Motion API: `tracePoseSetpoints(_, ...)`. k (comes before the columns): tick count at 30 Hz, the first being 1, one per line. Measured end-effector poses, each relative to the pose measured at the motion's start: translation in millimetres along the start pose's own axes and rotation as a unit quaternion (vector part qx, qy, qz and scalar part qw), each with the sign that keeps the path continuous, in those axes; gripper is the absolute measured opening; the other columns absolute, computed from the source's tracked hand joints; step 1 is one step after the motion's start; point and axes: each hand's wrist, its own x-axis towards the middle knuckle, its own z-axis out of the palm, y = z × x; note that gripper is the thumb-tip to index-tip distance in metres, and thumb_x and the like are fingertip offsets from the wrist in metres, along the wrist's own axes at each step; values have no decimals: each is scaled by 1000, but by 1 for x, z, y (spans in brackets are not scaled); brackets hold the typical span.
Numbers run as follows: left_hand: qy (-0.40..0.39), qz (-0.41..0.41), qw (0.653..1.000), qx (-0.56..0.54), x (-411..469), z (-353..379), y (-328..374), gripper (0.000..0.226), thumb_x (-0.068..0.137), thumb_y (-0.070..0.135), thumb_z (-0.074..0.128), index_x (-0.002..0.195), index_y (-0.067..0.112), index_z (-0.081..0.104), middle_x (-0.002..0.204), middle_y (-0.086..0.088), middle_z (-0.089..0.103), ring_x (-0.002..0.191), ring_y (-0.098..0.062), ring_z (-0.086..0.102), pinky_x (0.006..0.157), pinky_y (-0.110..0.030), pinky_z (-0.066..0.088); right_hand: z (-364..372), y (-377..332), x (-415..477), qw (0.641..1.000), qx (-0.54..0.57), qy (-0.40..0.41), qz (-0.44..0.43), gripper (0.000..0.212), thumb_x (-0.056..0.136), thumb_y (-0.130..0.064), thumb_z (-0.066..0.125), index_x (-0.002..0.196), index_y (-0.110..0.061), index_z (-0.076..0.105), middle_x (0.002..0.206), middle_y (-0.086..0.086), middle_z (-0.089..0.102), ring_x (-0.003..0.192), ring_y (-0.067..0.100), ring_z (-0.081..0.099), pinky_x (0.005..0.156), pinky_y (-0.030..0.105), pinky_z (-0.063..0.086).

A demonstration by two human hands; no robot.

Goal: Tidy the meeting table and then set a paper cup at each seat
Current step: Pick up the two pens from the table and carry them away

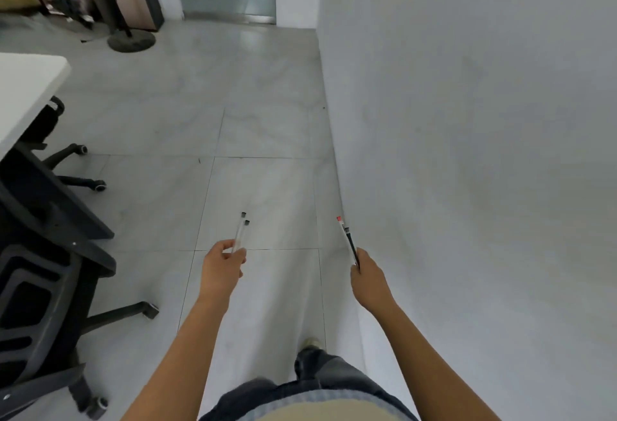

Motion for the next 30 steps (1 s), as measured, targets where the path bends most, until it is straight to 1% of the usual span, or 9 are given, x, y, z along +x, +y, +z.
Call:
tracePoseSetpoints(4,1,34,999,-1,14,38,37,14,89,10,49,101,18,51,72,-2,53,56,-16,43,53,-23,35,-20,-18,54,999,-2,-29,-35,24,94,-1,29,107,-14,45,79,3,46,66,17,43,51,18,31)
tracePoseSetpoints(8,29,2,1000,8,30,47,39,14,90,11,49,103,18,50,75,-3,55,57,-16,44,54,-23,37,-11,-30,94,995,-13,-76,-60,24,95,-4,30,109,-16,44,69,-7,37,61,9,38,50,16,28)
tracePoseSetpoints(11,91,-47,995,-4,58,33,39,20,91,11,48,111,10,53,74,-5,54,57,-18,42,54,-26,38,-5,-46,128,994,-15,-86,-61,28,95,-5,29,118,-6,45,72,-4,39,64,12,40,51,17,30)
tracePoseSetpoints(15,177,-84,980,-43,106,8,40,28,91,8,47,118,3,51,77,-8,53,56,-17,40,51,-26,34,2,-81,183,993,-27,-84,-75,27,96,-6,29,117,-5,46,72,-4,41,59,7,39,52,18,30)
tracePoseSetpoints(18,197,-108,972,-67,151,-2,50,30,91,8,47,120,2,50,76,-7,53,55,-17,40,50,-25,33,8,-114,227,989,-60,-96,-100,27,96,-6,29,118,-5,45,87,4,48,72,17,46,63,23,35)
tracePoseSetpoints(20,197,-117,970,-77,185,-7,63,31,91,8,47,121,1,50,76,-7,52,55,-17,39,49,-25,33,11,-137,255,985,-78,-108,-108,27,96,-6,30,118,-5,45,90,4,48,76,17,46,60,20,35)
tracePoseSetpoints(24,190,-114,971,-91,257,-17,105,30,90,6,47,119,1,50,72,-6,51,54,-17,39,49,-26,33,10,-185,311,984,-86,-111,-114,15,95,-4,31,93,-15,41,68,-5,40,58,8,38,49,15,28)
tracePoseSetpoints(28,162,-80,980,-85,325,-22,154,21,88,5,46,108,5,54,69,-4,49,54,-17,38,50,-26,33,18,-226,357,988,-46,-95,-111,29,93,-3,33,71,-22,36,62,-3,37,52,10,33,49,18,27)
tracePoseSetpoints(30,153,-64,983,-83,347,-19,172,17,88,5,46,103,7,53,68,-4,49,53,-17,38,50,-25,33,24,-238,373,988,-41,-99,-111,33,93,-3,34,69,-26,35,62,-4,38,53,9,35,49,17,27)
